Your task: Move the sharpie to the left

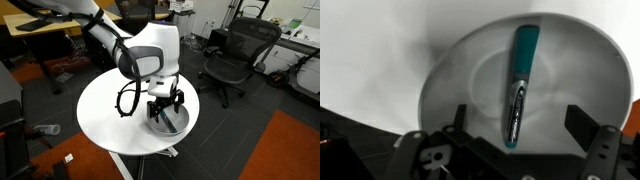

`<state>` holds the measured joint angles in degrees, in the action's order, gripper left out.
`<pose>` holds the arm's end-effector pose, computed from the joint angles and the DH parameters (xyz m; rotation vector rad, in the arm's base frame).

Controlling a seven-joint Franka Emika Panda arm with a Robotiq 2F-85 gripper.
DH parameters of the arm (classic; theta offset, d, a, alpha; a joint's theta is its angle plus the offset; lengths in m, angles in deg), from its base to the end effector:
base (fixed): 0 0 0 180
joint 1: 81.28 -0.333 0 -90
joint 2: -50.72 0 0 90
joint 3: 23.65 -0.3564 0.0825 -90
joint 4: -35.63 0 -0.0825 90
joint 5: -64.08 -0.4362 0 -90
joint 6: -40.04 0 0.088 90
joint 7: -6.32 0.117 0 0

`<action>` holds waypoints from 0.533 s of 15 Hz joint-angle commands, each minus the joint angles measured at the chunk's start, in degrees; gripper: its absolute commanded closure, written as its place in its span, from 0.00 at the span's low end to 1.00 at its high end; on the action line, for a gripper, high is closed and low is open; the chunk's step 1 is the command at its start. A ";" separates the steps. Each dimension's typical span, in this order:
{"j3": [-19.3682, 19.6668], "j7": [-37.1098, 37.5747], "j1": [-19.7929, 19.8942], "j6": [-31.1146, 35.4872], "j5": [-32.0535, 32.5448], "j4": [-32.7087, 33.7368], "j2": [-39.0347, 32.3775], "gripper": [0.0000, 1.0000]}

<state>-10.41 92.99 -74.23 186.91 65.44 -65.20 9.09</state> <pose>0.6888 -0.2400 0.1509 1.9122 -2.3695 0.2563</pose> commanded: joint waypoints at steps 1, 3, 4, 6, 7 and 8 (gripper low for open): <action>0.19 -2.90 0.39 -1.25 -2.47 3.89 -2.53 0.00; 0.16 -3.67 0.50 -1.60 -2.90 4.97 -3.51 0.00; 0.09 -3.91 0.66 -1.54 -3.07 5.17 -3.96 0.00; -0.16 -4.89 0.90 -1.87 -3.47 5.59 -4.77 0.00; -0.12 -5.25 0.89 -2.10 -3.70 5.76 -5.18 0.00; -0.14 -5.82 0.89 -2.23 -3.90 5.80 -5.51 0.00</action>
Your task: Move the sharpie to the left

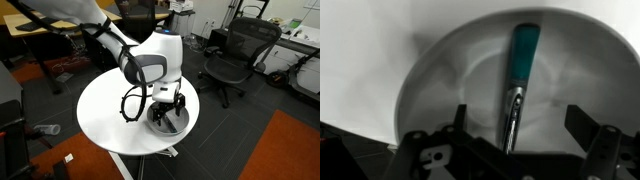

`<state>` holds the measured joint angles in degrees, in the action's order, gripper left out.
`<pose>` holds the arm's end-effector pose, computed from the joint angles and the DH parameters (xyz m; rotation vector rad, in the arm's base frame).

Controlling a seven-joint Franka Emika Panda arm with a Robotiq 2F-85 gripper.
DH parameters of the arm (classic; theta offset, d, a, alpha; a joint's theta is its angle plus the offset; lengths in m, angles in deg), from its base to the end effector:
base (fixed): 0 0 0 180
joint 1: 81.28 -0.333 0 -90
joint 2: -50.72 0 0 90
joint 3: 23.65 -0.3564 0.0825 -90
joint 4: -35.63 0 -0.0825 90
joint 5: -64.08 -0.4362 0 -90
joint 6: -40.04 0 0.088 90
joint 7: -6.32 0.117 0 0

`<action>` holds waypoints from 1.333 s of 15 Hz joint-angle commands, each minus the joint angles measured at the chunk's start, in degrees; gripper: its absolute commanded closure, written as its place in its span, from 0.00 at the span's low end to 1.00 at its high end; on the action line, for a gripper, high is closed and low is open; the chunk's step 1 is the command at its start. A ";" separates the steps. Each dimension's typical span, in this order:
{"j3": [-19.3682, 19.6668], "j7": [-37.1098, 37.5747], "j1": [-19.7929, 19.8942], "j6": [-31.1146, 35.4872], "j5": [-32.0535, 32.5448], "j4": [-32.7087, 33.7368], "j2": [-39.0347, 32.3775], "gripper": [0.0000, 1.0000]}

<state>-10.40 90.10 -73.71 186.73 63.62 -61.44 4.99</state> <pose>0.6989 -0.2483 0.1272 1.9428 -2.3431 0.2387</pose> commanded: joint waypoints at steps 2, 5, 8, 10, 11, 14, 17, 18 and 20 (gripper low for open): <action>-0.02 -4.07 0.22 -2.26 -2.42 2.07 -1.95 0.26; 0.09 -4.99 0.10 -2.54 -2.68 2.40 -2.50 0.40; 0.14 -5.28 0.07 -3.16 -2.75 3.19 -2.58 0.62; 0.13 -5.53 0.13 -3.76 -2.77 3.73 -2.60 0.78; 0.16 -5.79 0.14 -4.02 -2.80 3.96 -2.61 0.85; 0.28 -5.81 0.01 -4.30 -2.70 3.75 -2.09 1.00; 0.40 -6.93 -0.48 -5.13 -2.03 1.55 0.56 0.95; 0.27 -7.60 -0.56 -4.91 -2.10 0.71 1.58 0.95; 0.40 -8.75 -1.02 -5.26 -2.03 -0.57 3.99 0.95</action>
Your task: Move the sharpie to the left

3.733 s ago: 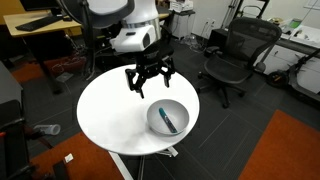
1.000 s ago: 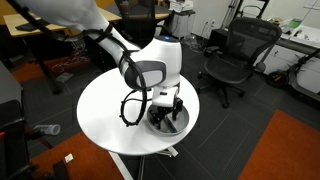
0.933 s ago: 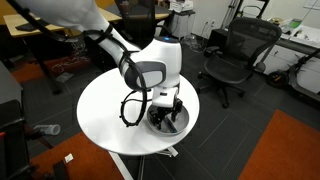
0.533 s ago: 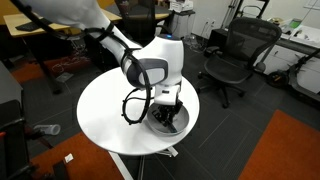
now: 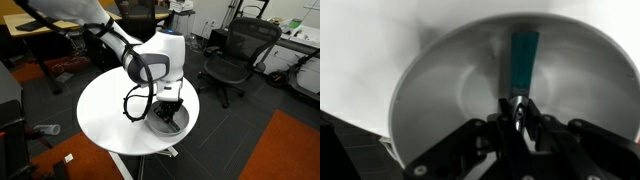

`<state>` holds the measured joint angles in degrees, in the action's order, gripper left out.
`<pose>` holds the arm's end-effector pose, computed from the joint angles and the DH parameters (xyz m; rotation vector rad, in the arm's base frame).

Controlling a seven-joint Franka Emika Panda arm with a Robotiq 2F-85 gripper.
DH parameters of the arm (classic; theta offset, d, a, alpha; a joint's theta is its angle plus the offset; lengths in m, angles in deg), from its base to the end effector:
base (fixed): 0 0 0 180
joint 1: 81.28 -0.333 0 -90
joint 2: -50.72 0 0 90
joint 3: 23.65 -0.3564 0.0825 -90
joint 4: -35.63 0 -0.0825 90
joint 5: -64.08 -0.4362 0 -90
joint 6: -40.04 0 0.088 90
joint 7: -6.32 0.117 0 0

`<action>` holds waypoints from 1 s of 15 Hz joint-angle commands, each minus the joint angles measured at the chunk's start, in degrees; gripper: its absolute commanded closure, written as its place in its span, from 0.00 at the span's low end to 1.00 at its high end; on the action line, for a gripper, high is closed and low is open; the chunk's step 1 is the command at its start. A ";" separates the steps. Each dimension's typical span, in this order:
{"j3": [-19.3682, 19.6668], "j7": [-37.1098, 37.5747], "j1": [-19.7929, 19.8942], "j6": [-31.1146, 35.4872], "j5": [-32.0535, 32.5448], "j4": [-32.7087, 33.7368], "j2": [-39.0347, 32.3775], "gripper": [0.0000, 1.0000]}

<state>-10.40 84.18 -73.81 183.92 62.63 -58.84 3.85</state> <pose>0.7081 -0.2478 0.1274 2.0433 -2.2433 0.1958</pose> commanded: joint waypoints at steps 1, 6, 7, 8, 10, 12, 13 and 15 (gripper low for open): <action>0.52 -3.00 -1.25 -2.65 -0.88 -3.75 6.55 0.95; 1.16 -4.22 -2.75 -5.22 0.62 -6.02 13.97 0.95; 1.21 -4.24 -3.09 -5.72 1.14 -6.77 15.71 0.95; 1.11 -4.34 -3.31 -6.05 1.55 -7.56 17.37 0.95; 1.07 -4.26 -4.05 -6.90 2.77 -9.46 20.79 0.95; 1.06 -3.80 -5.03 -7.32 4.31 -12.01 24.28 0.95; 1.09 -3.45 -5.52 -7.44 5.38 -13.34 25.94 0.95; 1.33 -2.61 -6.64 -7.84 8.43 -16.99 29.79 0.95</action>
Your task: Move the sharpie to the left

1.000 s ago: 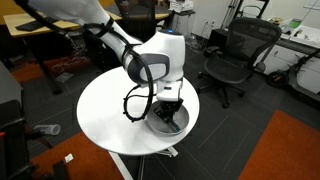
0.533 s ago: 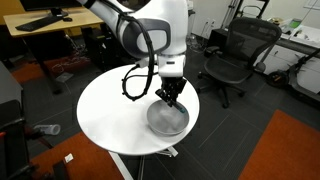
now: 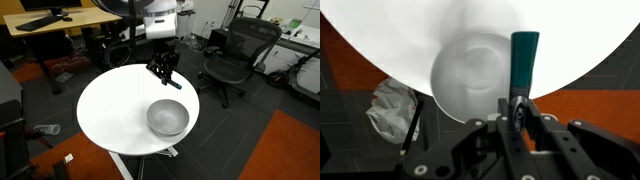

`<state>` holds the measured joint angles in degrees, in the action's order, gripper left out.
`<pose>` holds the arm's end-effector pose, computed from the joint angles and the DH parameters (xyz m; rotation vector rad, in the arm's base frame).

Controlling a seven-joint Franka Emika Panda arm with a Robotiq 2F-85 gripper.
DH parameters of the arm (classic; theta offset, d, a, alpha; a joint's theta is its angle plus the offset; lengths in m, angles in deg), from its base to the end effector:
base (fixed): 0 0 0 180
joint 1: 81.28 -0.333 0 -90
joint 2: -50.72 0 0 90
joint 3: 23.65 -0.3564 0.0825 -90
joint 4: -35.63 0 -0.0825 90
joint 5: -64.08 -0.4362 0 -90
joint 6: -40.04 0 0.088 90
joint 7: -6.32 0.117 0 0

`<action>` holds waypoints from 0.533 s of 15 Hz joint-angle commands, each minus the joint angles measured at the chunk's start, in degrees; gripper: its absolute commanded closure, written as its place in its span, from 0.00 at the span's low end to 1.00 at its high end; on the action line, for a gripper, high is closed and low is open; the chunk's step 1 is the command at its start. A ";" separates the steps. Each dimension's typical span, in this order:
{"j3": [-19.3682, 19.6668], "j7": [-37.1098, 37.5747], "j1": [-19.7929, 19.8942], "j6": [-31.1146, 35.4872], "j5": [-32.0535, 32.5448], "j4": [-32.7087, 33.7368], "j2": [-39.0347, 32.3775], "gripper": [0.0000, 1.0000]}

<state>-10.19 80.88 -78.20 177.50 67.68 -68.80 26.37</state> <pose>0.6924 -0.1927 0.3200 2.2336 -2.1209 0.3231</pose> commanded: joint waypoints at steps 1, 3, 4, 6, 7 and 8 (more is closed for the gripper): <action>1.15 1.06 -2.67 -1.52 5.10 -9.38 9.60 0.95; 0.72 1.60 -3.00 -1.42 7.91 -13.92 14.00 0.95; 0.46 2.06 -3.14 -1.32 9.41 -16.67 16.47 0.95; -0.39 3.00 -2.90 -1.47 11.76 -21.39 20.80 0.95; -0.96 3.95 -2.67 -1.36 13.01 -23.92 22.97 0.95; -1.63 4.39 -2.27 -1.36 13.80 -26.09 24.88 0.95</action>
<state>-10.58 82.49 -80.60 176.84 78.28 -86.39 43.02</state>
